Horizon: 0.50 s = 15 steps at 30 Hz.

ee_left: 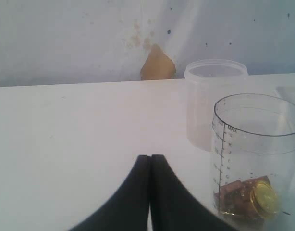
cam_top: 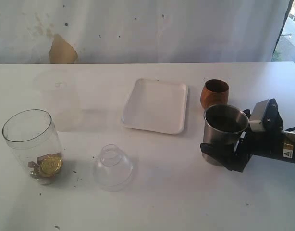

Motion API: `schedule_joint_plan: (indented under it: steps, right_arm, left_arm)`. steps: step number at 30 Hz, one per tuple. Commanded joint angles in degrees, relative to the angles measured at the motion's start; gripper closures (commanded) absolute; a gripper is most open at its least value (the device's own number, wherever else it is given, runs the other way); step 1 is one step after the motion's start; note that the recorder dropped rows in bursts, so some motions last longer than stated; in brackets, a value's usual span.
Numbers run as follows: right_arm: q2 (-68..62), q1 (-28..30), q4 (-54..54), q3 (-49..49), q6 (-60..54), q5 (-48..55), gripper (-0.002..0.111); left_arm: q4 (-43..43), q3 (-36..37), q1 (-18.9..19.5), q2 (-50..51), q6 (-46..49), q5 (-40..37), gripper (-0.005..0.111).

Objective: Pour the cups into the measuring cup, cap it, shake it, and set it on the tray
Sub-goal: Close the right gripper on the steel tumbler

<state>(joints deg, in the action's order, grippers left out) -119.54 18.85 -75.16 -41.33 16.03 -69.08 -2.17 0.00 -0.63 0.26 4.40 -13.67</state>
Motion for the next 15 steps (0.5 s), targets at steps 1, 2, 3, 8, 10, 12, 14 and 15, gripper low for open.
schedule_joint_plan:
  steps: [1,2,3,8,10,12,14,15]
  right_arm:
    - [0.0,-0.2,0.4,-0.3,0.8,-0.9,0.003]
    - [0.0,-0.2,0.4,-0.3,1.3,-0.9,0.003]
    - [0.0,-0.2,0.4,-0.3,1.3,-0.9,0.003]
    - [0.0,-0.2,0.4,-0.3,1.3,-0.9,0.003]
    - [0.0,-0.2,0.4,-0.3,1.3,-0.9,0.003]
    - [0.0,-0.2,0.4,-0.3,1.3,-0.9,0.003]
    - [0.0,-0.2,0.4,-0.3,1.3,-0.9,0.003]
    - [0.0,-0.2,0.4,-0.3,1.3,-0.9,0.003]
  left_arm:
    - [-0.2,0.0,-0.1,-0.3,-0.2,0.3,0.107]
    - [-0.2,0.0,-0.1,-0.3,-0.2,0.3,0.107]
    - [-0.2,0.0,-0.1,-0.3,-0.2,0.3,0.107]
    - [-0.2,0.0,-0.1,-0.3,-0.2,0.3,0.107]
    - [-0.2,0.0,-0.1,-0.3,-0.2,0.3,0.107]
    - [-0.2,0.0,-0.1,-0.3,-0.2,0.3,0.107]
    - [-0.2,0.0,-0.1,-0.3,-0.2,0.3,0.107]
    - [-0.2,0.0,-0.1,-0.3,-0.2,0.3,0.107]
